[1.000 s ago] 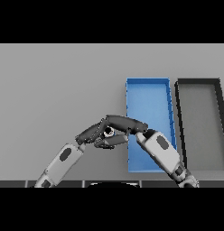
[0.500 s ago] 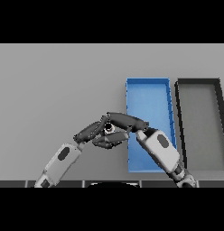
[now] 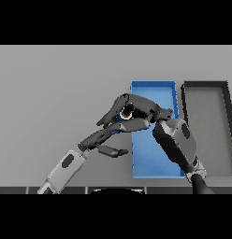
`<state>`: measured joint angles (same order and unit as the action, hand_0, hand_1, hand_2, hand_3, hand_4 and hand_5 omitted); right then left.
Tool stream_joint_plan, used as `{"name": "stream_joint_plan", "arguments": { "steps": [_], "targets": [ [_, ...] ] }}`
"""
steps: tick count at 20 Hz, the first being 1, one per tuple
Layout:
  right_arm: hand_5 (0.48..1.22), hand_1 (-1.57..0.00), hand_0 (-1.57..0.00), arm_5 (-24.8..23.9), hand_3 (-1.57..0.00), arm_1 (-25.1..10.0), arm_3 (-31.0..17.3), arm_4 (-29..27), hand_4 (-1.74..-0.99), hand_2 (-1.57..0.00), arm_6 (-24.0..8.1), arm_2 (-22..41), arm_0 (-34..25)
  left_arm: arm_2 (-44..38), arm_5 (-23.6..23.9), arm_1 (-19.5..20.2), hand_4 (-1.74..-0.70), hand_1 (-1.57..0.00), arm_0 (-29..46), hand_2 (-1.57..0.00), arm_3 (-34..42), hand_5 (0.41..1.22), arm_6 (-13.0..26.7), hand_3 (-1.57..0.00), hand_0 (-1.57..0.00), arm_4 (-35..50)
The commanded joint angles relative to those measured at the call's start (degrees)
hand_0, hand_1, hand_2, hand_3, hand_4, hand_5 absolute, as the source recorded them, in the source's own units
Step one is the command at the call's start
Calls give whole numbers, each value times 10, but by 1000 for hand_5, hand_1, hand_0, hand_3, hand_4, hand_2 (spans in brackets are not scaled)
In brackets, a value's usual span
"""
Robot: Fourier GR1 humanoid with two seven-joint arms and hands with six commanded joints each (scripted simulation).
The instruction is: Pick up the blue pipe and place it into the blue bin.
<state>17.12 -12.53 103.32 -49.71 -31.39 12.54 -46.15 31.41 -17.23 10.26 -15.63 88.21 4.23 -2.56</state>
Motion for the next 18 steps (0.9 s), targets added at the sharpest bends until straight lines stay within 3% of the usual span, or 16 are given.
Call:
{"name": "stream_joint_plan", "arguments": {
  "steps": [1, 5, 9, 14, 18],
  "targets": [
    [1141, -1571, -1571, -15, -1571, -7, -15, -22, -1707, -1571, 0, -19, -31, -5, 0, 5, -917, 0, -4, 0, 0, 503, 6, 0, 0, 1],
    [1113, -1571, -1571, -44, -1571, -54, -86, -9, -1727, -1571, 37, -80, -129, -1, 0, 8, -907, 0, 2, 1, 6, 499, -14, 0, 0, -4],
    [1131, -1571, -1571, -79, -1571, -82, -190, 59, -1735, -1571, 48, -114, -165, -6, -3, 18, -907, 1, 12, 1, 14, 491, -24, 1, 1, 3],
    [1120, -1571, -1571, -72, -1571, -109, -275, 117, -1739, -1571, 42, -141, -96, -9, -4, 16, -902, 1, 10, 1, 12, 489, -14, 1, 1, 6],
    [1121, -1571, -1571, -88, -1571, -105, -273, 151, -1740, -1571, 11, -133, -16, -13, -5, 11, -893, 1, 3, 1, 9, 478, 2, 1, 1, 14]
  ]
}}
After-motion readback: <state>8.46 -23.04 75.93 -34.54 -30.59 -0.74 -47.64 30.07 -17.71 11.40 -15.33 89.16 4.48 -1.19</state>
